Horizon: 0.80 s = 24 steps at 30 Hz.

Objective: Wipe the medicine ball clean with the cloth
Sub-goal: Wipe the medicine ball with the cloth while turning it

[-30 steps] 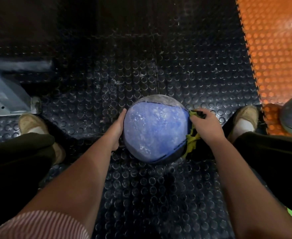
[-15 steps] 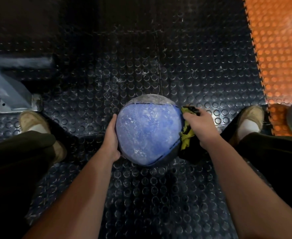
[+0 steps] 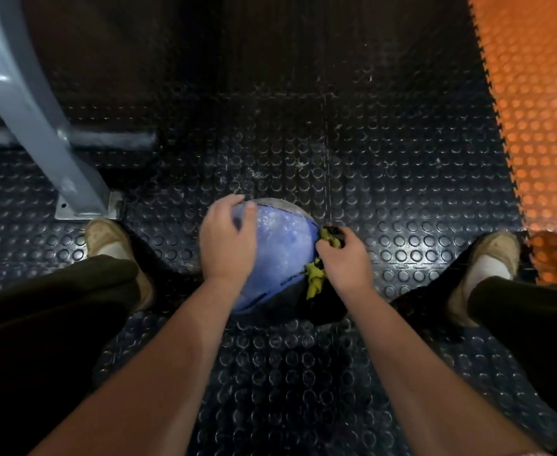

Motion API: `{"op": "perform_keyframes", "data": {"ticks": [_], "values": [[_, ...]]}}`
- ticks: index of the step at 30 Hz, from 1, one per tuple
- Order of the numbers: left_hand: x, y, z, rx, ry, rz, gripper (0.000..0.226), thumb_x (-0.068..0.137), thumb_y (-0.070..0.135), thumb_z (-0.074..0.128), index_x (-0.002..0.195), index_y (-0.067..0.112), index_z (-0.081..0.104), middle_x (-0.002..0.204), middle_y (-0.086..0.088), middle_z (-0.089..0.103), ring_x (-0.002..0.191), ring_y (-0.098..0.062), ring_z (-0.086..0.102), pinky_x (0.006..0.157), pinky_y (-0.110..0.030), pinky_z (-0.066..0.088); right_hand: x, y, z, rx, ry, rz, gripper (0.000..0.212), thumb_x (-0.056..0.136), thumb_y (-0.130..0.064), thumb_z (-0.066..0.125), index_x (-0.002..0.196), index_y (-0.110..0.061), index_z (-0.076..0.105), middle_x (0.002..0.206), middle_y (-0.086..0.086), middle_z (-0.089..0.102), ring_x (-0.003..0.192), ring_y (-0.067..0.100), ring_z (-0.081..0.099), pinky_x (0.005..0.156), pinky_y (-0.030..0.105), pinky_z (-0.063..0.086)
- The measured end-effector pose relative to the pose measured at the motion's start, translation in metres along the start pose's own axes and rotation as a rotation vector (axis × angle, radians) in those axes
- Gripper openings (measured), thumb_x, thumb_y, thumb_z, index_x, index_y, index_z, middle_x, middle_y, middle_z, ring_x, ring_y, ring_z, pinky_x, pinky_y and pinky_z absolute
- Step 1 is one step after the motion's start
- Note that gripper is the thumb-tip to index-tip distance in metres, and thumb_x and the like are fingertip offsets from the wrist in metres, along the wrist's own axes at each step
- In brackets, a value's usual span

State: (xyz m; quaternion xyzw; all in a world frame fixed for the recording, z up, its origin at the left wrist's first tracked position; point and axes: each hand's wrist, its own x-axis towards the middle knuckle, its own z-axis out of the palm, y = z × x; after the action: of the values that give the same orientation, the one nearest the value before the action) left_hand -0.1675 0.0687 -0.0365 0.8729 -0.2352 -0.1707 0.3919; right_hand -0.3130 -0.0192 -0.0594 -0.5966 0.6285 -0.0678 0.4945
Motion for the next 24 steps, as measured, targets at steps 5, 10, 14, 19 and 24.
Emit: {"op": "perform_keyframes", "data": {"ticks": [5,10,14,19,24], "values": [[-0.013,-0.011,0.012,0.364,-0.176,0.18,0.044,0.098,0.04,0.047,0.135,0.016,0.054,0.144,-0.003,0.048,0.136,-0.023,0.038,0.117,-0.043,0.021,-0.018,-0.011,0.013,-0.167,0.014,-0.177,0.038,0.089,-0.026,0.059,0.127,-0.023,0.055,0.121,0.001,0.047,0.102,0.021,0.054,0.076,0.03,0.041],[-0.007,-0.019,-0.003,0.456,-0.127,0.218,0.059,0.091,0.051,0.032,0.125,0.012,0.061,0.124,-0.012,0.058,0.112,-0.032,0.048,0.101,-0.041,0.036,-0.035,-0.016,0.022,-0.088,-0.015,-0.306,0.034,0.089,-0.021,0.06,0.123,-0.022,0.062,0.109,-0.007,0.05,0.086,0.012,0.055,0.07,0.026,0.042],[-0.013,-0.034,-0.014,0.353,-0.048,0.247,0.055,0.092,0.044,0.03,0.124,0.013,0.063,0.123,-0.008,0.058,0.113,-0.027,0.049,0.1,-0.042,0.041,-0.039,-0.019,0.022,-0.164,-0.08,-0.402,0.029,0.091,-0.026,0.059,0.119,-0.022,0.064,0.106,-0.009,0.048,0.076,0.009,0.052,0.068,0.03,0.046],[-0.03,-0.046,-0.012,0.234,0.074,0.225,0.049,0.092,0.033,0.037,0.125,0.011,0.065,0.13,-0.007,0.06,0.123,-0.023,0.049,0.108,-0.039,0.035,-0.04,-0.027,0.029,-0.279,-0.056,-0.533,0.023,0.094,-0.029,0.056,0.111,-0.021,0.068,0.112,-0.012,0.04,0.074,0.008,0.05,0.062,0.034,0.049],[-0.036,-0.046,-0.005,0.231,0.106,0.192,0.053,0.086,0.038,0.042,0.127,0.011,0.063,0.13,-0.008,0.061,0.124,-0.031,0.054,0.106,-0.042,0.037,-0.029,-0.043,0.031,-0.383,-0.082,-0.586,0.026,0.096,-0.028,0.053,0.118,-0.02,0.065,0.124,-0.011,0.047,0.091,0.011,0.055,0.069,0.028,0.047]]}}
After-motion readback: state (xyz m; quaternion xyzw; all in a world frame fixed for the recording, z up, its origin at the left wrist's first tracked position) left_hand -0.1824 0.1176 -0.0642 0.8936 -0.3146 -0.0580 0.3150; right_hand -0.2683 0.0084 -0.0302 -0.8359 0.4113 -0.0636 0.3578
